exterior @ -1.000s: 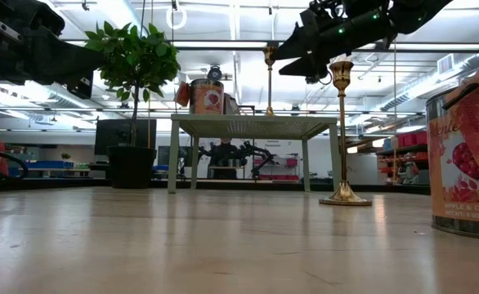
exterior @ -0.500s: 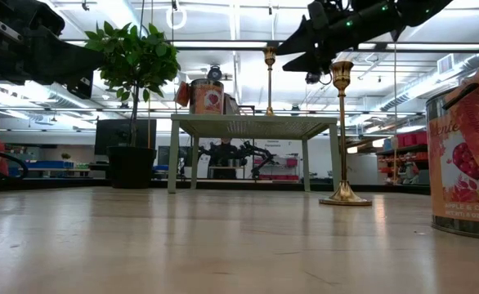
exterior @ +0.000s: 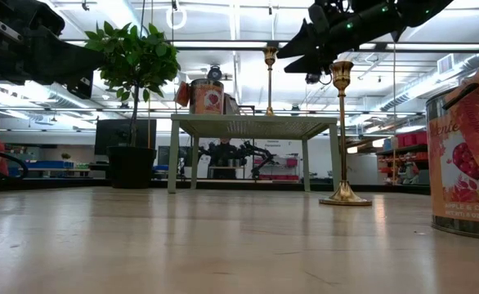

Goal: Pick & Place candle stick holders
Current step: Put the top left gold candle holder on the shelf

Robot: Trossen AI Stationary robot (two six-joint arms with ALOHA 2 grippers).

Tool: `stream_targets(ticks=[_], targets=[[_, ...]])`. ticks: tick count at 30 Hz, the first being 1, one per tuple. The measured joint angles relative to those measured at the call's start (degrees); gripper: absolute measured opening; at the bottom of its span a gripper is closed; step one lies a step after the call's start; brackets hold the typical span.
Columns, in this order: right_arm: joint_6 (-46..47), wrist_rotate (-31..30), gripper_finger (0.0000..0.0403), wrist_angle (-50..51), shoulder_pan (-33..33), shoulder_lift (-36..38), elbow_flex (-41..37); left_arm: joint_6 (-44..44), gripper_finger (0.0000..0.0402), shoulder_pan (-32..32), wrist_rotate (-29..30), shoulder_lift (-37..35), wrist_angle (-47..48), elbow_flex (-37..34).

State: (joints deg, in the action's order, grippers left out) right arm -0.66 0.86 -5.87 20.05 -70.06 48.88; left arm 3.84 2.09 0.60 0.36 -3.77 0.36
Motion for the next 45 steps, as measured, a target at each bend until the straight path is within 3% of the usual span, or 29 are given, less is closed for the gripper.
stream_targets(ticks=[14,22,28,40,45], targets=[[-2.2,-4.9,0.0351,-2.3,0.0,-4.6,0.0,0.0,0.0030,0.0,0.0,0.0,0.0,0.0],[-2.2,-5.1,0.0351,-8.6,0.1,-9.4,0.0,0.0,0.0030,0.0,0.0,0.0,0.0,0.0],[-1.1,-10.3,0.0351,-12.4,0.2,-11.5,0.0,0.0,0.0030,0.0,0.0,0.0,0.0,0.0],[0.2,-9.0,0.0349,-17.9,0.3,-14.8,0.0,0.0,0.0030,0.0,0.0,0.0,0.0,0.0],[0.2,-9.0,0.0325,-18.3,0.3,-15.0,0.0,0.0,0.0030,0.0,0.0,0.0,0.0,0.0]])
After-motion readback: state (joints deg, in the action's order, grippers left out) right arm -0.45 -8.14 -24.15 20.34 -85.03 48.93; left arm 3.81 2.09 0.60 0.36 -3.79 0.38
